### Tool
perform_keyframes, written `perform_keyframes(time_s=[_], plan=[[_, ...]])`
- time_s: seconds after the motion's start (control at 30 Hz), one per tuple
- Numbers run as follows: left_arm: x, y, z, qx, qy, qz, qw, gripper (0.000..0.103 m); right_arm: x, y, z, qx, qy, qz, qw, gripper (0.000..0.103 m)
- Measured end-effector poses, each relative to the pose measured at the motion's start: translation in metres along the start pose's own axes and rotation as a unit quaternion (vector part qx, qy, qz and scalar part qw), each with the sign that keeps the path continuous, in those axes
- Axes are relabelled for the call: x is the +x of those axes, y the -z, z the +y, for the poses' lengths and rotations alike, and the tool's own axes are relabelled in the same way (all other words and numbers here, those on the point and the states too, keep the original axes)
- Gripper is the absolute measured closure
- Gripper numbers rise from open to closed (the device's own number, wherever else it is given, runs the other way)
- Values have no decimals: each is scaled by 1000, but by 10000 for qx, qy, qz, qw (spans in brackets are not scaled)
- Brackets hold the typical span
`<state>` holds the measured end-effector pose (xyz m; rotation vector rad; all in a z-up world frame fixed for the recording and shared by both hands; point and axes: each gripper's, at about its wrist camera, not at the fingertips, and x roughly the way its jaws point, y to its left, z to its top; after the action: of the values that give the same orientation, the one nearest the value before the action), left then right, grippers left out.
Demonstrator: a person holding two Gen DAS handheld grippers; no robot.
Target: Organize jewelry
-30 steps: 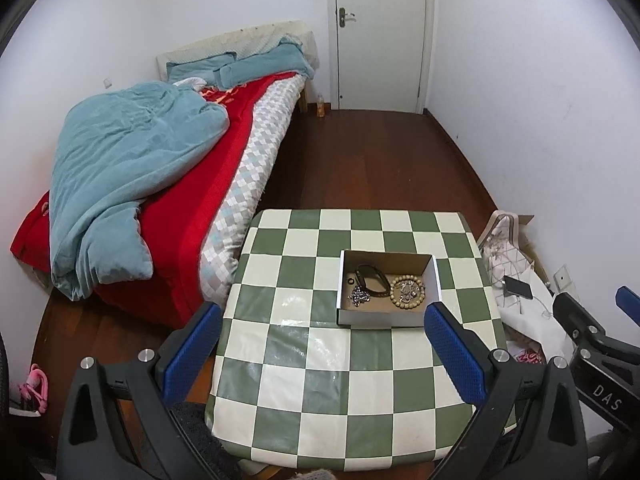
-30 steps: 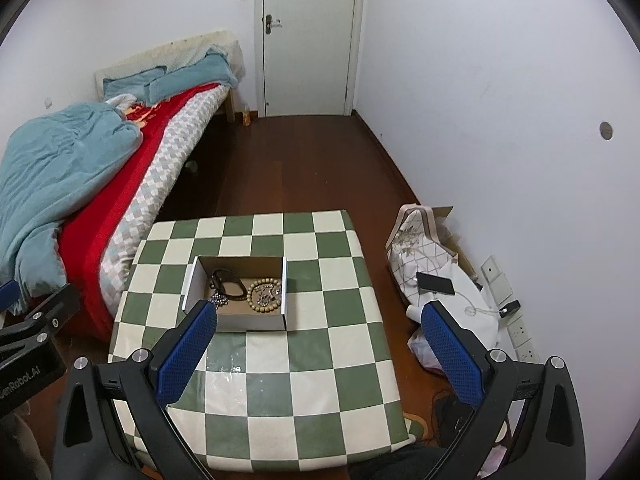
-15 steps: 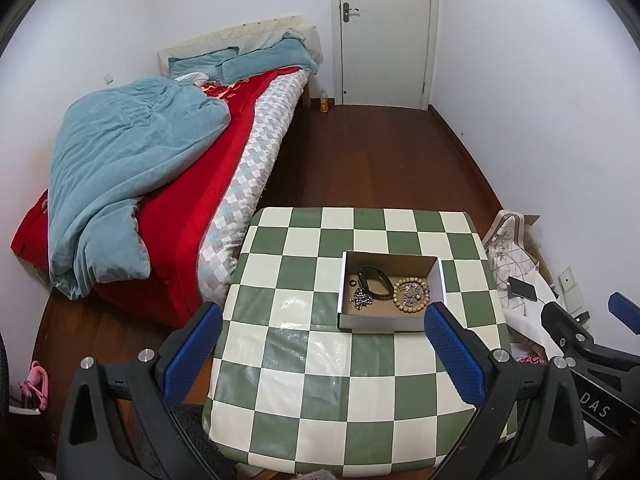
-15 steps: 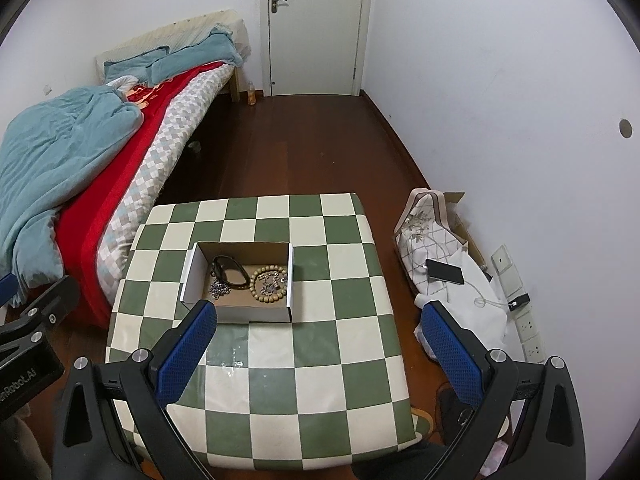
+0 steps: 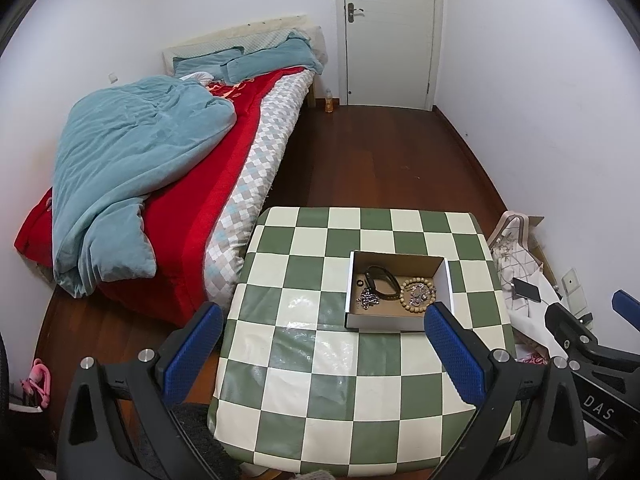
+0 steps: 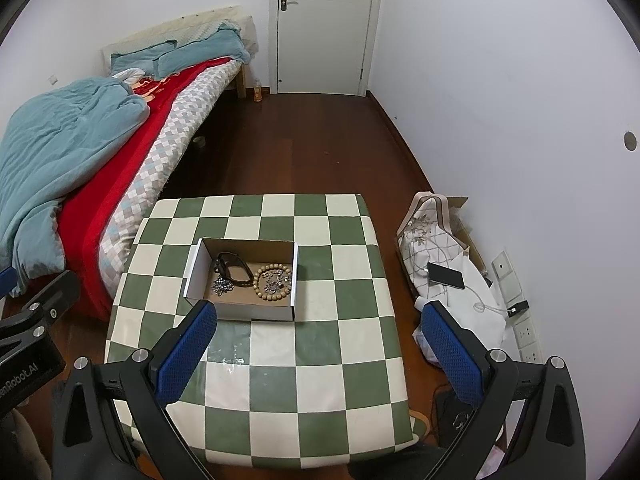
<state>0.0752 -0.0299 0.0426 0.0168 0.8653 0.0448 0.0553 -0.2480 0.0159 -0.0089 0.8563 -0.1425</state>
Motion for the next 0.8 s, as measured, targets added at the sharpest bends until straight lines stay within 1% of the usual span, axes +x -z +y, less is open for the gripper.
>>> perform_keyframes(time_s=[0.4, 0.8], plan=[[-2, 0, 4, -2, -33, -27, 10000, 0, -2, -1, 1, -13, -7, -10, 10000, 0], [-2, 4, 7, 44, -149, -31, 9999, 0, -11, 0, 5, -33, -43, -92, 9999, 0]])
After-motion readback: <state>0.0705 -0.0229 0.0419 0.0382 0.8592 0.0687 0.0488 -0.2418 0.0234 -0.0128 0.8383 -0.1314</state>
